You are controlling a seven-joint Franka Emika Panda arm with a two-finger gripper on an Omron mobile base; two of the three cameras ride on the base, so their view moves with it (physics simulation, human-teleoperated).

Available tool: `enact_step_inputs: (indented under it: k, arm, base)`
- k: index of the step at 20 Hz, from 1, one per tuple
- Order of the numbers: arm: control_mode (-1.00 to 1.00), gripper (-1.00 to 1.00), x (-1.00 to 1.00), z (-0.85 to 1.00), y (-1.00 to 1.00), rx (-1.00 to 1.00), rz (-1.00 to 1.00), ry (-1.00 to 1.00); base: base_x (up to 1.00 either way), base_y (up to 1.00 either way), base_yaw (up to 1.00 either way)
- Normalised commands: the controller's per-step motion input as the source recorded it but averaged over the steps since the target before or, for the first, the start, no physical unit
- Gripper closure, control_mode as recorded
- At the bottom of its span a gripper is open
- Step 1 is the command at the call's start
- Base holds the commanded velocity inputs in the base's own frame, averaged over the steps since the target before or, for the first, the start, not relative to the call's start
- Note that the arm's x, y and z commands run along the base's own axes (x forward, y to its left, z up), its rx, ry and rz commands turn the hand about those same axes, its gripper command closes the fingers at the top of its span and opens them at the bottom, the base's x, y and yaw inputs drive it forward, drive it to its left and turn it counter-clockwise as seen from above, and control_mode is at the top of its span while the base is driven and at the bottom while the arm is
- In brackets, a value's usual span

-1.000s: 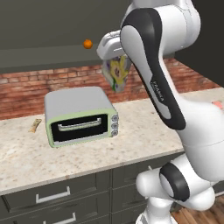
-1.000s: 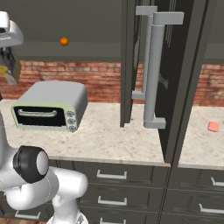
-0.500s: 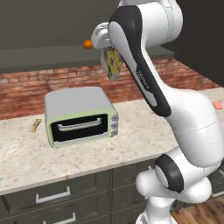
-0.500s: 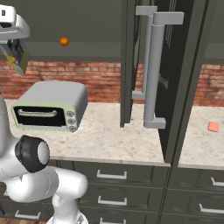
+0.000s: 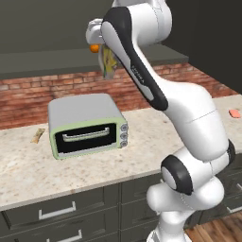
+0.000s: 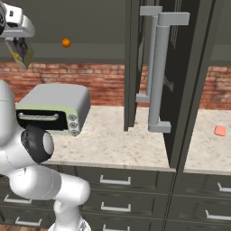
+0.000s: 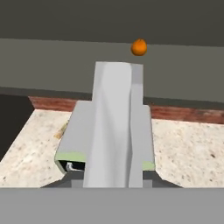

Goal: Pick the bar and cereal from the counter and place them in the cabinets closest to them.

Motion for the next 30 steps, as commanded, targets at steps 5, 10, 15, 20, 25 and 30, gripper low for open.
enact_step_inputs:
  k: [5, 10, 15, 20, 25, 30]
  arm:
    - [-1.00, 1.00, 0.62, 0.00, 0.22, 0.00, -0.04, -0.01]
    - [-1.00, 1.00, 0.67, 0.00, 0.18, 0.00, -0.03, 0.00]
    - [-1.00, 1.00, 0.65, 0.01, 0.11, 0.00, -0.03, 0.00]
    - [-1.00, 1.00, 0.70, 0.00, 0.11, 0.00, -0.02, 0.00]
    - [-1.00, 1.00, 0.70, -0.01, 0.12, 0.00, -0.03, 0.00]
    - [-1.00, 1.00, 0.79, 0.00, 0.23, 0.00, -0.02, 0.00]
  base:
    - [0.00, 0.00, 0.00]
    - [0.00, 0.00, 0.00]
    - [0.00, 0.00, 0.00]
    - [0.00, 0.00, 0.00]
    - [0.00, 0.00, 0.00]
    - [0.00, 0.00, 0.00]
